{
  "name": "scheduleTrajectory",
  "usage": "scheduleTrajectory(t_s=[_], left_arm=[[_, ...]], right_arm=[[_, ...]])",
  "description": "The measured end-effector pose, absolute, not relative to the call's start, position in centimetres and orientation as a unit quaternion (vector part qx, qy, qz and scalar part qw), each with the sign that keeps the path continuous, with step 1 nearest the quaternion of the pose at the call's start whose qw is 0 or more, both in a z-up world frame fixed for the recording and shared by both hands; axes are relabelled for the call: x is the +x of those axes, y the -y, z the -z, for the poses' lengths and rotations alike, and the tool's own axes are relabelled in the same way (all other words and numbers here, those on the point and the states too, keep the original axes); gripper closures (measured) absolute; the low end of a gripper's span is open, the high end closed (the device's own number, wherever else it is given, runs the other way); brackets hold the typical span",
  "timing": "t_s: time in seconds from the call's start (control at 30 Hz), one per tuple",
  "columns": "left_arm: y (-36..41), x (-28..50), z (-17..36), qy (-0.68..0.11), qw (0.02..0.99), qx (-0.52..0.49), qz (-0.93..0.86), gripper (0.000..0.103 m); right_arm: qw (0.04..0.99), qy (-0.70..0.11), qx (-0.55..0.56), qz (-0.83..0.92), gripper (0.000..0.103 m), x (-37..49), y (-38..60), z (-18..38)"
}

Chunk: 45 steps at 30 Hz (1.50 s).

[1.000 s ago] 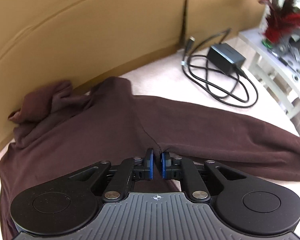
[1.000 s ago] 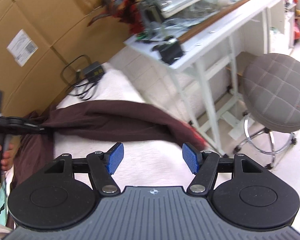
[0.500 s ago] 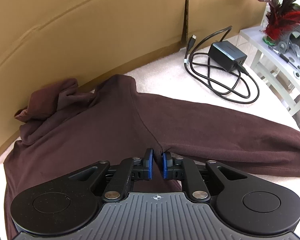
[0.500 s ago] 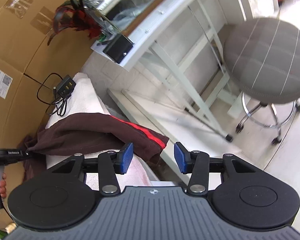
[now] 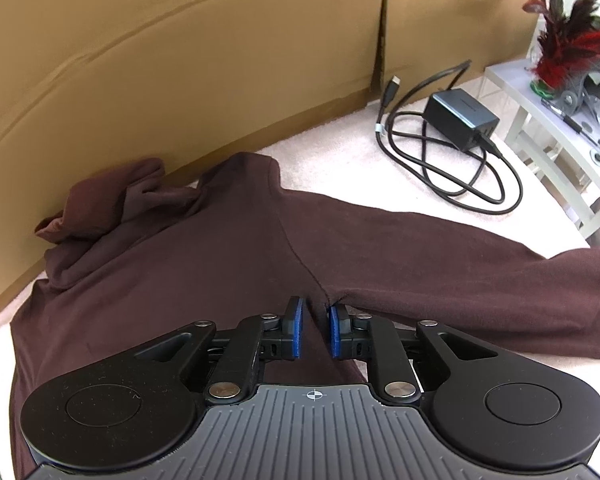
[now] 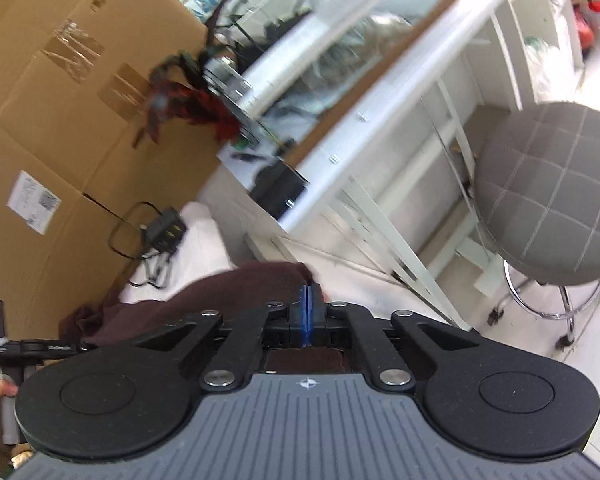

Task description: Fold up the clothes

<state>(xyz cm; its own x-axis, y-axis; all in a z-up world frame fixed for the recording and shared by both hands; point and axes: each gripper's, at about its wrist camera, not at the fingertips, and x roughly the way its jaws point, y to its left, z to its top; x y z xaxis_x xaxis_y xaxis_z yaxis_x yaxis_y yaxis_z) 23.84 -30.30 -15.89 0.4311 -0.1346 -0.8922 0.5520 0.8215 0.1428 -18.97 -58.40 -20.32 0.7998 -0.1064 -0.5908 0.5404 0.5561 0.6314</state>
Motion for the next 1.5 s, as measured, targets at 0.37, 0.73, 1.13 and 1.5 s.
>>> scheduleTrajectory(t_s=[0.37, 0.73, 1.13, 1.5], left_arm=[[29.3, 24.4, 16.5, -0.502, 0.820, 0.194, 0.196, 0.080], [29.2, 24.8, 16.8, -0.506, 0.816, 0.199, 0.197, 0.073], [29.1, 25.5, 17.3, -0.514, 0.811, 0.201, 0.194, 0.069], [27.4, 26.6, 17.3, -0.517, 0.817, 0.169, 0.190, 0.069]], right_arm=[[0.839, -0.331, 0.395, 0.173, 0.100, -17.6, 55.9, 21.3], [0.819, -0.340, 0.423, 0.185, 0.044, -18.7, 54.9, 23.4], [0.815, -0.327, 0.451, 0.158, 0.100, -15.5, 56.7, 27.2], [0.817, -0.278, 0.499, 0.083, 0.101, -18.9, 54.4, 17.3]])
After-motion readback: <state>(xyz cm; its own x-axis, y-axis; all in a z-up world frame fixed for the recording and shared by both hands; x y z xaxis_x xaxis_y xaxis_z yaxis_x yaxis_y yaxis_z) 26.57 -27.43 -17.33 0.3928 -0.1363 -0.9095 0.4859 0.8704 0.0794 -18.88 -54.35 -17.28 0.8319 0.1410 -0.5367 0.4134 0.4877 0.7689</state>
